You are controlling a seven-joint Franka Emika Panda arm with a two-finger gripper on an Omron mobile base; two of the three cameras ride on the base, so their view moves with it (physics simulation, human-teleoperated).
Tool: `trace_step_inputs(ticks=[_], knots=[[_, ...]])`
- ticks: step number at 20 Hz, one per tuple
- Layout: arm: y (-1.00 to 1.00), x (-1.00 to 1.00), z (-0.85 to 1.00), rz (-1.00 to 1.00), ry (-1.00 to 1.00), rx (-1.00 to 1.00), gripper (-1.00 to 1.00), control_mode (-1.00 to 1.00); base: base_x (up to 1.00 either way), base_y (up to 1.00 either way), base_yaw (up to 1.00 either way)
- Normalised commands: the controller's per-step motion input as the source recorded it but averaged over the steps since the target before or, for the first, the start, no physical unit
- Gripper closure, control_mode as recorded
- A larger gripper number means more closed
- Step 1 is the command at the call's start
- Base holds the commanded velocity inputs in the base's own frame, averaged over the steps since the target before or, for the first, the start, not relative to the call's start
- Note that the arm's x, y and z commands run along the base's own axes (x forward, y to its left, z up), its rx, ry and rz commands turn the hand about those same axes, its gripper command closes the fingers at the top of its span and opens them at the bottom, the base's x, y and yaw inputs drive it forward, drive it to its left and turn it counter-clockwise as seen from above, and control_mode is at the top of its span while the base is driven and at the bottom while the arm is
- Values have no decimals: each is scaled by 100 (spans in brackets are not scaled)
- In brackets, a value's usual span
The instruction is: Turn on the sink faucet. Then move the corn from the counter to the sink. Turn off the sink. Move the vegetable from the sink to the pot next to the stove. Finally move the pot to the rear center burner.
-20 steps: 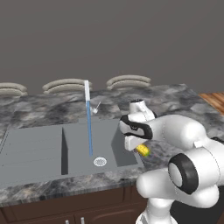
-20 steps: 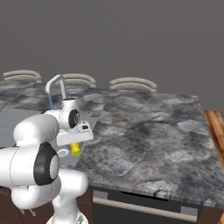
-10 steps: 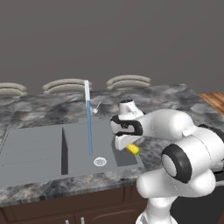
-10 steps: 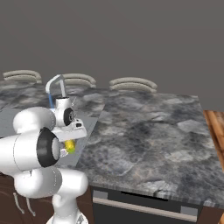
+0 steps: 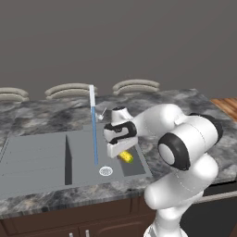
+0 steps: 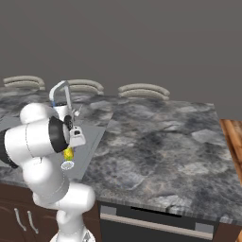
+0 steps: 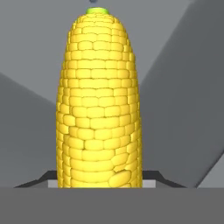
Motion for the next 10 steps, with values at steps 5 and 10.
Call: trace_step_inputs(ticks=[5, 10], knots=[[52, 51, -25, 0, 0, 0, 100, -100, 0, 0, 0], [38, 46, -32, 0, 0, 0, 100, -100, 0, 0, 0]])
